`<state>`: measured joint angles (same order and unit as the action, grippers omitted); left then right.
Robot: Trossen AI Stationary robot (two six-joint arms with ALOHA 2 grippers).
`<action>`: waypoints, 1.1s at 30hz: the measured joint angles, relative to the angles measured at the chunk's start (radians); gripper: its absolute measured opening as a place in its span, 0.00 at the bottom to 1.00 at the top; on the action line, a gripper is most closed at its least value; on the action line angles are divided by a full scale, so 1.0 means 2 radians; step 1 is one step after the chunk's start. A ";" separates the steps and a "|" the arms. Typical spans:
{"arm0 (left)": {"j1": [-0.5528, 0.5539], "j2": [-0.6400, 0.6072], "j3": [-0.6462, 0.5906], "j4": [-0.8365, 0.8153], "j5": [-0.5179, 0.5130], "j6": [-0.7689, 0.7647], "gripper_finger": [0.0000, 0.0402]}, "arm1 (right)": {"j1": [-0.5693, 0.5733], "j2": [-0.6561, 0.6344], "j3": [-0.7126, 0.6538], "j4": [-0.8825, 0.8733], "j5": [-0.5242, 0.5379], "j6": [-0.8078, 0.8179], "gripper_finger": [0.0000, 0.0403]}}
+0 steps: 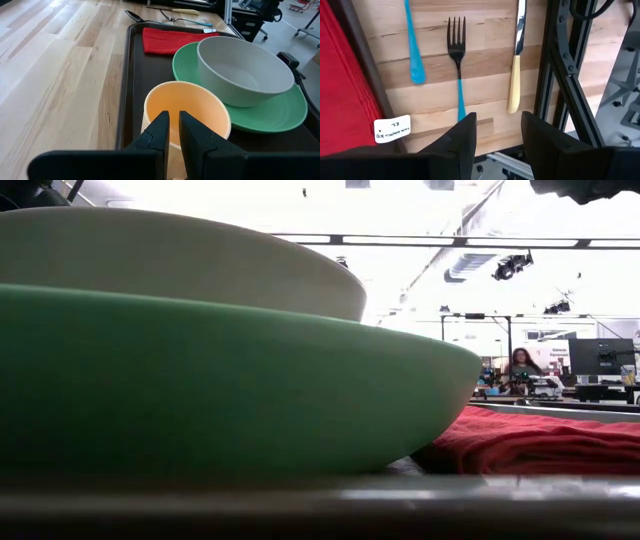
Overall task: Set up tray
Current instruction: Put the blue fork on top of the red table napkin
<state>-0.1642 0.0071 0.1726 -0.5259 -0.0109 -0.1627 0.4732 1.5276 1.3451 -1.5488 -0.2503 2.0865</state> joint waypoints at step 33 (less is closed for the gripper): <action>0.000 0.000 0.000 0.000 -0.025 -0.013 0.18 | 0.025 -0.049 -0.236 0.295 -0.001 -0.011 0.33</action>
<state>-0.1641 0.0068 0.1726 -0.5259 -0.0610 -0.1883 0.5226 1.4286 0.8738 -0.9596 -0.2529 2.0644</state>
